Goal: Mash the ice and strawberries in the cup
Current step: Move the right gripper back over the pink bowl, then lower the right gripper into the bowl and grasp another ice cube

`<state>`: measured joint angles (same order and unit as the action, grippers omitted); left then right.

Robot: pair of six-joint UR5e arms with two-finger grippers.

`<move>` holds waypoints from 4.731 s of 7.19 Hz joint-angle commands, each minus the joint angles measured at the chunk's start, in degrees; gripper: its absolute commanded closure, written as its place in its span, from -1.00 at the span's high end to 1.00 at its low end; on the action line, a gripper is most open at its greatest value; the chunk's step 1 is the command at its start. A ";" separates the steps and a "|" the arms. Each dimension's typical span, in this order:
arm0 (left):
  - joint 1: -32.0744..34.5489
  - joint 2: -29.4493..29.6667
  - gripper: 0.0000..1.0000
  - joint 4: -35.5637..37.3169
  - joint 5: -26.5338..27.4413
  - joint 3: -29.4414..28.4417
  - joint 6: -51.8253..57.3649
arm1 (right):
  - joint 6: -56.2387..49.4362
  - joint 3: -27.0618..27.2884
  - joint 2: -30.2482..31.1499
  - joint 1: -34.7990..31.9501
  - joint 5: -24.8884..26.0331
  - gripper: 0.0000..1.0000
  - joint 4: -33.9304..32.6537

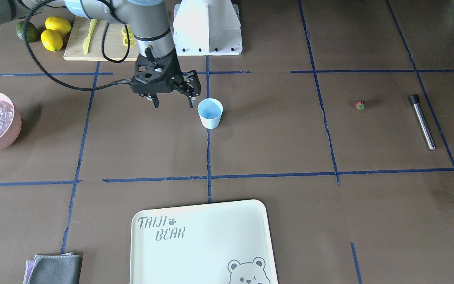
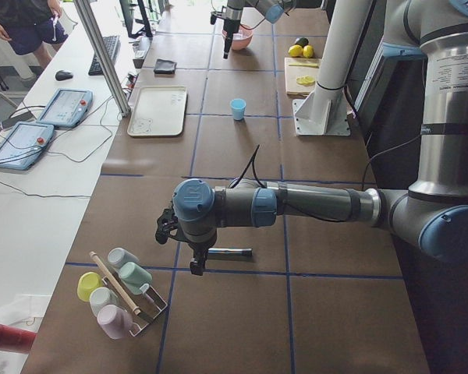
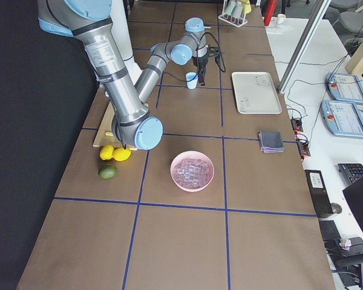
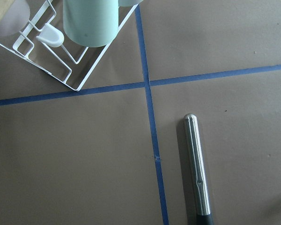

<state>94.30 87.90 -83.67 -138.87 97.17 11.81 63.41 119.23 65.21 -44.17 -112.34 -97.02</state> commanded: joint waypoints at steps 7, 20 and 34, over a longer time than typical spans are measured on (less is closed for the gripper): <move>0.44 -0.80 1.00 0.35 0.09 3.02 -0.29 | -43.17 4.45 36.89 -24.29 -11.14 0.98 6.43; 0.44 -5.20 1.00 0.79 0.09 10.14 -2.93 | -41.61 -14.64 37.00 -20.17 -13.69 0.43 23.72; 0.53 -5.37 1.00 0.97 -0.35 10.67 -2.84 | -42.31 -11.86 37.17 -22.08 -13.34 -1.00 23.11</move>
<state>94.83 82.54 -82.71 -139.21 107.82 8.92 21.35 104.55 101.78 -64.59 -125.26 -73.20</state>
